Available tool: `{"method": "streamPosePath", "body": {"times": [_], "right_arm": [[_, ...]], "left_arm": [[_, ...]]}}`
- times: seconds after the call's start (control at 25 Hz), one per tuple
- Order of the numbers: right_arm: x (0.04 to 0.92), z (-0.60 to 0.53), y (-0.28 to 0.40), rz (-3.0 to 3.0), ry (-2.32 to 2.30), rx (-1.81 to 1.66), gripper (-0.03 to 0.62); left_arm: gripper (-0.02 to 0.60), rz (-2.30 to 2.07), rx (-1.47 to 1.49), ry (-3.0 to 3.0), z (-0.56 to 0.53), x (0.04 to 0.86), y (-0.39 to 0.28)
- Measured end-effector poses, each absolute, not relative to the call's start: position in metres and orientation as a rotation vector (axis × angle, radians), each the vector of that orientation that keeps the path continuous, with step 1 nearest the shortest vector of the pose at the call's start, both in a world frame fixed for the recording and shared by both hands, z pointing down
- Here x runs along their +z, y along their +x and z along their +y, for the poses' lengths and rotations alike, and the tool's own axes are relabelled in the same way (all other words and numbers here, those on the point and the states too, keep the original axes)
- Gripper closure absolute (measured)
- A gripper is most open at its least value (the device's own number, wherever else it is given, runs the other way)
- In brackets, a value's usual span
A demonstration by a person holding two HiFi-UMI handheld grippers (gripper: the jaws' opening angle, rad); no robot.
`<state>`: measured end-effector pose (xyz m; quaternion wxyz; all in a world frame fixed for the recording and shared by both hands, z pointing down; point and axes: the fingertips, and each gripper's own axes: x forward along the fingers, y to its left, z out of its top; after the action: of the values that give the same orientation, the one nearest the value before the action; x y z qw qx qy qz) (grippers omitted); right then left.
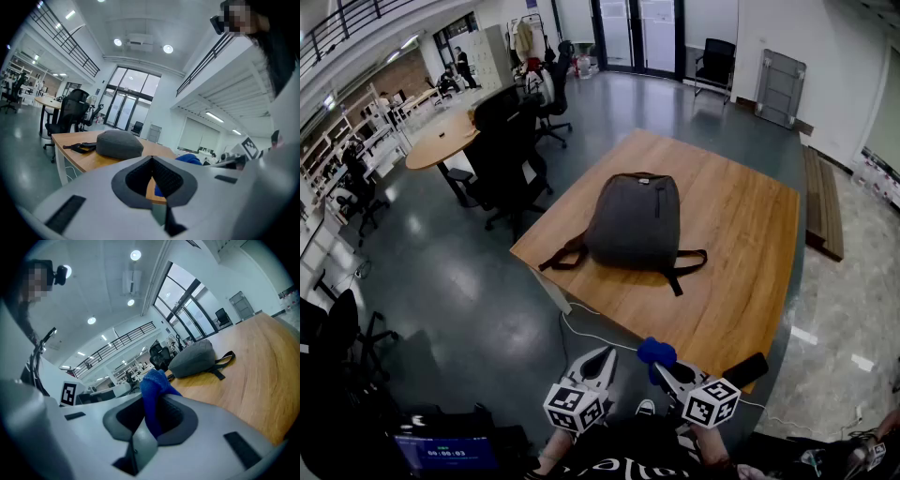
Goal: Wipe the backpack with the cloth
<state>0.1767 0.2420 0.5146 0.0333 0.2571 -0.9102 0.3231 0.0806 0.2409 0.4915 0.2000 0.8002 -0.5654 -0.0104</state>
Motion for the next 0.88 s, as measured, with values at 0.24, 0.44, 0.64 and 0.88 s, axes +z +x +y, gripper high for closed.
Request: {"method": "streamPosePath", "body": {"times": [0.24, 0.44, 0.64, 0.88], "right_arm": [[0.509, 0.221, 0.184, -2.812, 0.746, 1.002, 0.528], [0.527, 0.201, 0.183, -2.807, 0.703, 1.041, 0.528], [0.530, 0.183, 0.171, -2.815, 0.667, 1.054, 0.528], [0.532, 0.140, 0.165, -2.802, 0.764, 1.062, 0.528]], "left_arm": [[0.581, -1.619, -0.024, 2.221, 0.221, 0.484, 0.087], [0.581, -1.646, 0.016, 2.194, 0.210, 0.498, 0.088], [0.581, -1.684, 0.022, 2.163, 0.191, 0.501, 0.071], [0.581, -1.626, 0.027, 2.197, 0.141, 0.509, 0.058]]}}
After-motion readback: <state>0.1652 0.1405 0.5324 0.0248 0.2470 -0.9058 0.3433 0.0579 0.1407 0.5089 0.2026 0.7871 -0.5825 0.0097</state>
